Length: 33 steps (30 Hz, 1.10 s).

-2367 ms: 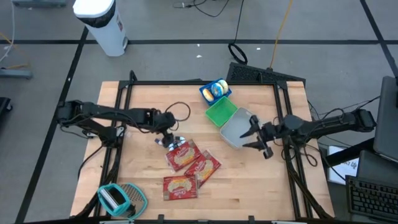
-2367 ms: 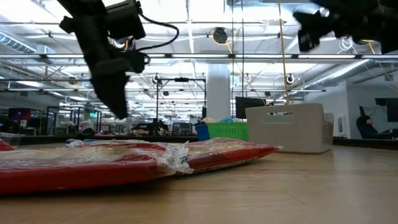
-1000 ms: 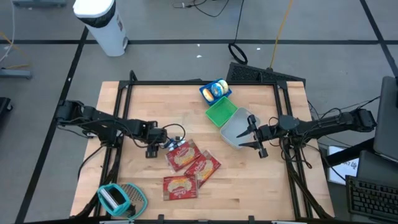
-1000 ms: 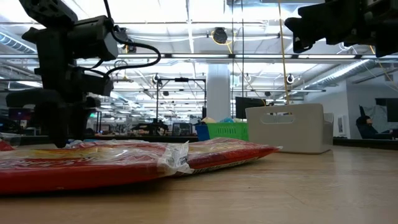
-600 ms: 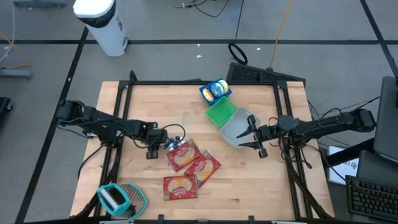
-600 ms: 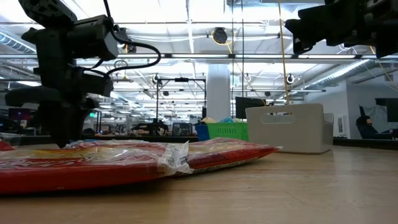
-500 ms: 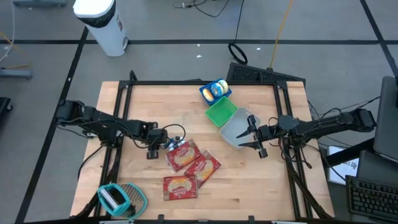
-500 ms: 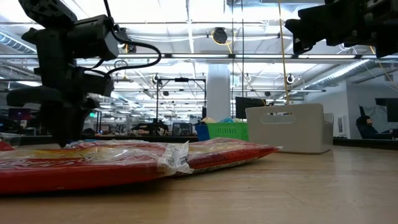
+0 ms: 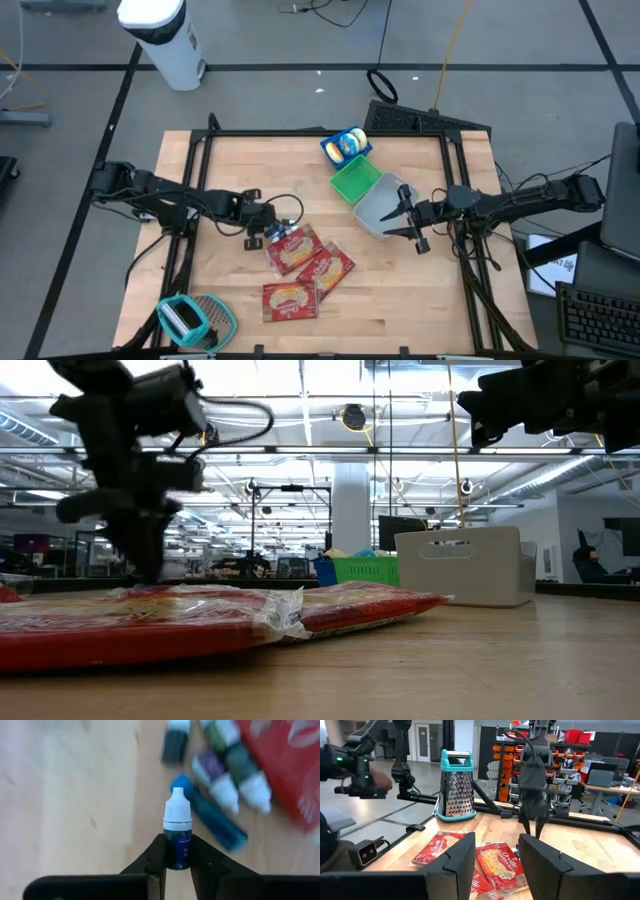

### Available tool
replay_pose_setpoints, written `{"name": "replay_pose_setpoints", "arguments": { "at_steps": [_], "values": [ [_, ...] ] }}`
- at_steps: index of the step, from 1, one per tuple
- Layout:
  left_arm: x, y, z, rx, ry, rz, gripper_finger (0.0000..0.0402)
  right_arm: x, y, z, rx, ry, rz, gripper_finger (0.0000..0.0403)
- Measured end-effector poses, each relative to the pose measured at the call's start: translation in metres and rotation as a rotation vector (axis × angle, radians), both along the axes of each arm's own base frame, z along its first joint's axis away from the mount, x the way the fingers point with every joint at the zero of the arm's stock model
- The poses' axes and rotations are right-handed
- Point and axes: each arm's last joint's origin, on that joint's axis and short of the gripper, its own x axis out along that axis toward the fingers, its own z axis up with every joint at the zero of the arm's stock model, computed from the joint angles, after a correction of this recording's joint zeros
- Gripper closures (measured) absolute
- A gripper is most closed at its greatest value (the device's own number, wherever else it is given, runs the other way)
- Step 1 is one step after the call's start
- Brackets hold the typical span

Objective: Pick & Place Food Item
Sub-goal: Put the small blue food coloring bottle into the green bin

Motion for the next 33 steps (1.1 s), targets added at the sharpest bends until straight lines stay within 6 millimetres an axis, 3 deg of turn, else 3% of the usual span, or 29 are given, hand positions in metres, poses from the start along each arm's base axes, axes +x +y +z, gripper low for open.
{"name": "replay_pose_setpoints", "arguments": {
  "at_steps": [9,15,25,33],
  "values": [
    [0.040,0.006,0.053,0.411,-0.218,-0.173,0.0335,0.007,-0.011,-0.007,0.192,0.058,-0.386,0.0264],
    [0.063,0.013,0.072,0.584,-0.434,-0.248,0.0335,0.025,-0.016,-0.022,0.335,0.079,-0.459,0.0263],
    [0.097,0.018,0.062,0.778,-0.551,-0.339,0.0335,0.063,-0.039,-0.029,0.474,0.045,-0.560,0.0220],
    [0.110,0.020,0.041,0.878,-0.490,-0.347,0.0334,0.112,-0.047,-0.021,0.516,0.098,-0.442,0.0167]
  ]
}}
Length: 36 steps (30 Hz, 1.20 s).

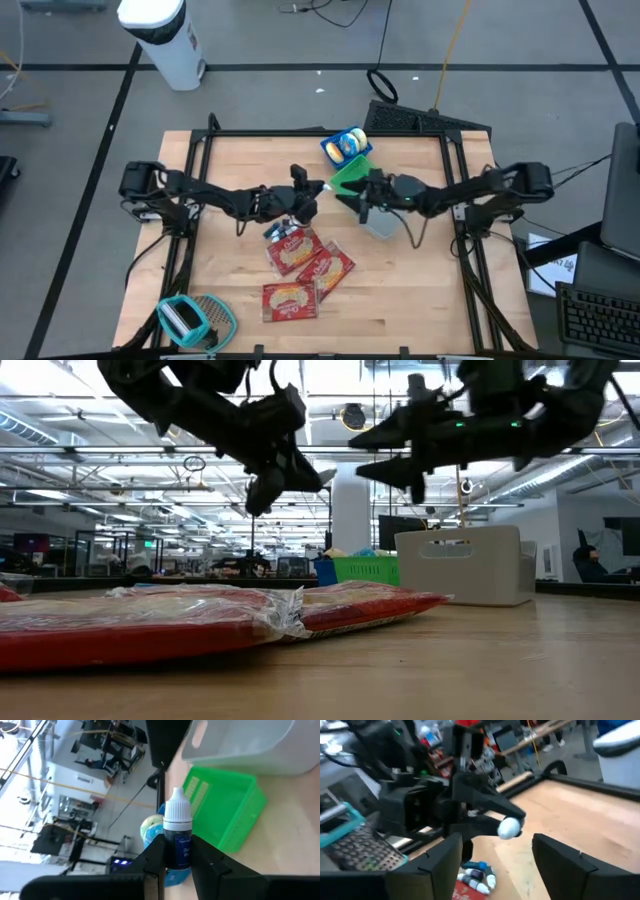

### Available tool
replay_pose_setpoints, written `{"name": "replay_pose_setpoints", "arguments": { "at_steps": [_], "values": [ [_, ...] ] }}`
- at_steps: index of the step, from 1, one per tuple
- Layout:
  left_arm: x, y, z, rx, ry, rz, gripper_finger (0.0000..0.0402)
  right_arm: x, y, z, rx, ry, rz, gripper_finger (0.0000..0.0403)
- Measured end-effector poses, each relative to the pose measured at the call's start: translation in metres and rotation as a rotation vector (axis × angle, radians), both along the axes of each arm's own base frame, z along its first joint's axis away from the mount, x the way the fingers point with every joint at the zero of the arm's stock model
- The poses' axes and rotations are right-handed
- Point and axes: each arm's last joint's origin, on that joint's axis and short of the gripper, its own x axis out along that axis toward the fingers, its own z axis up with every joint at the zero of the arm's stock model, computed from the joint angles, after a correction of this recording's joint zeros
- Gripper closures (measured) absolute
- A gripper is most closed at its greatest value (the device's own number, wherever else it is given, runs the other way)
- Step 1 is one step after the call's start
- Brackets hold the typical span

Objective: Pick & Place Food Item
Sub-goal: Put the small blue food coloring bottle into the green bin

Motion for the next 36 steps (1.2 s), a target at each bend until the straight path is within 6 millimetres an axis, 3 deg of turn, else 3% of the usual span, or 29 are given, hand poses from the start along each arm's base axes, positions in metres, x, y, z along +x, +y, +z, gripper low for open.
{"name": "replay_pose_setpoints", "arguments": {
  "at_steps": [6,11,19,36],
  "values": [
    [0.000,0.004,-0.004,-0.012,0.006,0.033,0.0334,0.031,-0.004,-0.006,-0.013,0.076,-0.002,0.0162],
    [0.000,0.004,-0.004,-0.017,0.007,0.044,0.0334,0.043,-0.009,-0.007,-0.016,0.077,-0.017,0.0172],
    [0.000,0.003,-0.005,-0.040,-0.004,0.033,0.0334,0.042,-0.022,-0.009,0.038,0.085,-0.059,0.0208],
    [0.000,0.003,-0.005,-0.058,-0.017,0.038,0.0334,0.043,-0.021,-0.009,0.034,0.089,-0.005,0.0316]
  ]
}}
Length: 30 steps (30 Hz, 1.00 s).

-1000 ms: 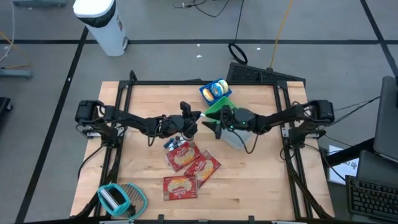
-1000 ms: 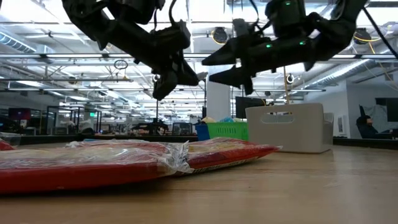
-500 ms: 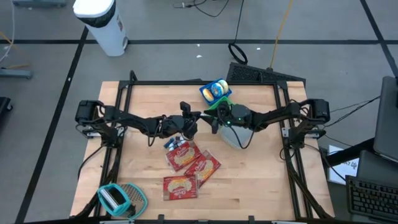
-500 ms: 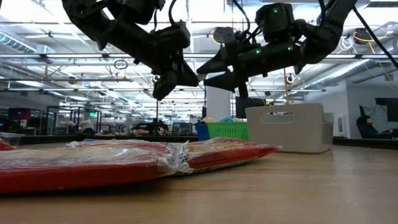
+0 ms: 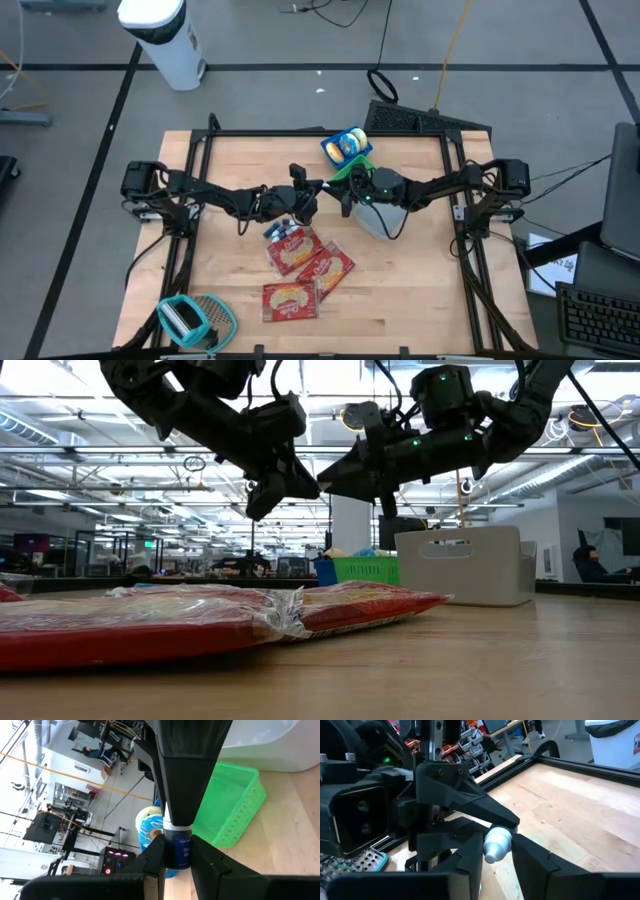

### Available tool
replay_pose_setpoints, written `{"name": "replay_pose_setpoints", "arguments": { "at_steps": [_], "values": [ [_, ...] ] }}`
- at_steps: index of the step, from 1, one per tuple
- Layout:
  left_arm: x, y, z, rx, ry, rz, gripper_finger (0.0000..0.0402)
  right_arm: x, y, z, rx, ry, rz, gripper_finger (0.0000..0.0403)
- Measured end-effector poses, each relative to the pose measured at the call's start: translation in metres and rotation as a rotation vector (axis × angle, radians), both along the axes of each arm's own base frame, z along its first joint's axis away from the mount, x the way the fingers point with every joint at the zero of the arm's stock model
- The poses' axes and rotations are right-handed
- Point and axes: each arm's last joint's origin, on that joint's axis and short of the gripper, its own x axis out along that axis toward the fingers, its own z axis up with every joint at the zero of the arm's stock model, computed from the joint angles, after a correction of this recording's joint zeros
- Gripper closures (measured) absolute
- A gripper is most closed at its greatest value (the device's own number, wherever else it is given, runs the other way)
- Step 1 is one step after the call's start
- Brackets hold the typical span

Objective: Pick & Place Food Item
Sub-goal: Put the small blue food coloring bottle into the green bin

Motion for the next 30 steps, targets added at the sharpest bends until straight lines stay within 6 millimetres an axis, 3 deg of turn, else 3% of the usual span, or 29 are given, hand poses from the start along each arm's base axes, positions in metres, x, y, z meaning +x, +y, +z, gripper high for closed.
{"name": "replay_pose_setpoints", "arguments": {
  "at_steps": [11,18,24,30],
  "values": [
    [0.000,-0.001,0.001,0.001,-0.009,0.013,0.0326,0.000,0.000,0.000,-0.027,0.006,0.004,0.0338],
    [-0.002,-0.010,0.003,0.010,-0.062,0.136,0.0223,-0.002,-0.002,0.002,-0.070,0.026,0.010,0.0341],
    [-0.002,-0.016,0.003,-0.115,-0.153,0.170,0.0141,-0.016,-0.014,0.012,-0.070,0.108,-0.010,0.0338],
    [-0.008,0.010,-0.010,-0.343,-0.148,0.226,0.0118,-0.039,-0.019,0.019,-0.059,0.297,-0.028,0.0340]
  ]
}}
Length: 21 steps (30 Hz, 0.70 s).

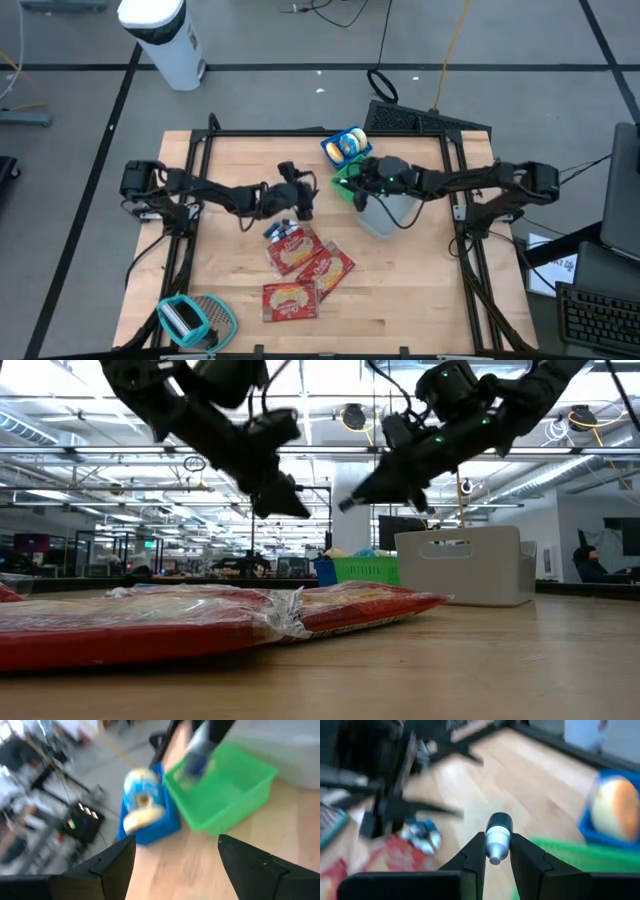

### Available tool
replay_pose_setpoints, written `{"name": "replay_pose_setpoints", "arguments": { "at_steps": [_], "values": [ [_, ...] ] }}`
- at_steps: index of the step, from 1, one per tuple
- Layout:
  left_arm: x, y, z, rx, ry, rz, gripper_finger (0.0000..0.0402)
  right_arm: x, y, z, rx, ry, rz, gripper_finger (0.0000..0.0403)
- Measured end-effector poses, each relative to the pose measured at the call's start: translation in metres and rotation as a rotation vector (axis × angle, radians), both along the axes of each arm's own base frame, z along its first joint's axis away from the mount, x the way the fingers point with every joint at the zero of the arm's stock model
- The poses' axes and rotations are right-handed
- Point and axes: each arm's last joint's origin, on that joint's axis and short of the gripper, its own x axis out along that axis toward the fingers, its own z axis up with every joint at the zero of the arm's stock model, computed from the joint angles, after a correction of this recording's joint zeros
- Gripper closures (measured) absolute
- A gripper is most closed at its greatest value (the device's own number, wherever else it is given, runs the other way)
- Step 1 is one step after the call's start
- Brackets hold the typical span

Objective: Pick & Place Food Item
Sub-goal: Put the small blue food coloring bottle into the green bin

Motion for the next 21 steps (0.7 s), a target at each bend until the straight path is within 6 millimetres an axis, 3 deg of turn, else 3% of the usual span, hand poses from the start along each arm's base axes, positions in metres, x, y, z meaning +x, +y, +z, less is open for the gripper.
{"name": "replay_pose_setpoints", "arguments": {
  "at_steps": [8,14,21],
  "values": [
    [-0.009,0.034,-0.011,-0.318,-0.123,0.049,0.0138,-0.023,-0.010,-0.009,-0.022,0.249,-0.160,0.0339],
    [-0.008,0.039,-0.012,-0.495,-0.189,0.016,0.0155,-0.026,-0.020,-0.017,-0.015,0.296,-0.208,0.0331],
    [-0.008,0.037,-0.012,-0.518,-0.199,0.013,0.0158,-0.026,-0.029,-0.026,-0.003,0.325,-0.238,0.0328]
  ]
}}
